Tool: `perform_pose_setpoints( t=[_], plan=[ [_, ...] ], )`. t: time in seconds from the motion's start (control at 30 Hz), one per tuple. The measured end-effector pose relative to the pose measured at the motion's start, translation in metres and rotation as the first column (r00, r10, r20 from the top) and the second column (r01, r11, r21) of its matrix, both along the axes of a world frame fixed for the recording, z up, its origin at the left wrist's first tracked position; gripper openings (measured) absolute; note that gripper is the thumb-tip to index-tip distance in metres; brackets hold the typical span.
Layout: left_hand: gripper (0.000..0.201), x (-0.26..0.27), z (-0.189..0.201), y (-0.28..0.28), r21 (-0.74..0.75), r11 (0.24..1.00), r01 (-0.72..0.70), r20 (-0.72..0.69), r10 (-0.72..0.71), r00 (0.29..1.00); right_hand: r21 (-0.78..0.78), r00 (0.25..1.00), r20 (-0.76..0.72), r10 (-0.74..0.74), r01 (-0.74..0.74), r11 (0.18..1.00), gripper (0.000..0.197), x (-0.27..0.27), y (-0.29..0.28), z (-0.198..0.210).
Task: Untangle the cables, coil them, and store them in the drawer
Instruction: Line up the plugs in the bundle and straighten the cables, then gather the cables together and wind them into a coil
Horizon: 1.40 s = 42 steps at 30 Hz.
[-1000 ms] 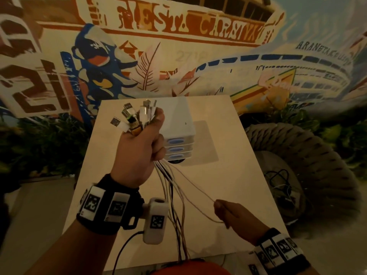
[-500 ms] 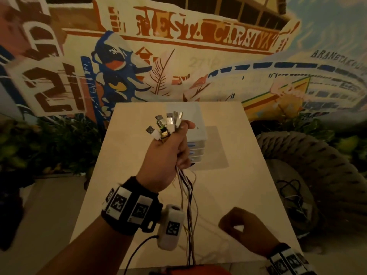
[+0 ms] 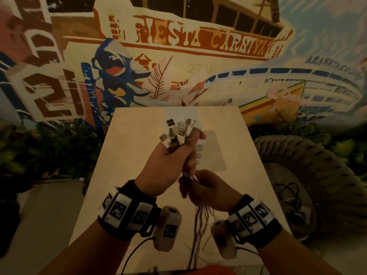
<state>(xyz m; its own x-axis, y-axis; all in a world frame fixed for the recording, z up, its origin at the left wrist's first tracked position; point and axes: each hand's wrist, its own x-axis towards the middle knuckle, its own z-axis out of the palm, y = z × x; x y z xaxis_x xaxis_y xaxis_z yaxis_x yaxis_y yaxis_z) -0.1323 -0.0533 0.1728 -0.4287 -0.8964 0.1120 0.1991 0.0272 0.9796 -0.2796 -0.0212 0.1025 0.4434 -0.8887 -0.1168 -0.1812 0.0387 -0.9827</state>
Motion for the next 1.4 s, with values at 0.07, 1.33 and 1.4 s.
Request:
perform_pose_setpoints(
  t=[0.07, 1.33, 1.4],
  plan=[
    [0.022, 0.009, 0.001, -0.006, 0.067, 0.997, -0.023, -0.108, 0.031, 0.994, 0.098, 1.000, 0.002, -0.024, 0.023, 0.995, 0.064, 0.002, 0.010, -0.023],
    [0.029, -0.027, 0.004, 0.023, 0.004, 0.985, 0.170, 0.137, -0.169, 0.976, -0.621, 0.904, -0.394, -0.164, -0.130, 0.773, 0.052, -0.024, -0.007, 0.140],
    [0.026, -0.026, 0.007, 0.024, -0.079, 0.988, 0.130, 0.221, -0.110, 0.969, -0.694, 0.892, -0.413, -0.185, -0.176, 0.698, 0.023, -0.013, -0.015, 0.138]
  ],
)
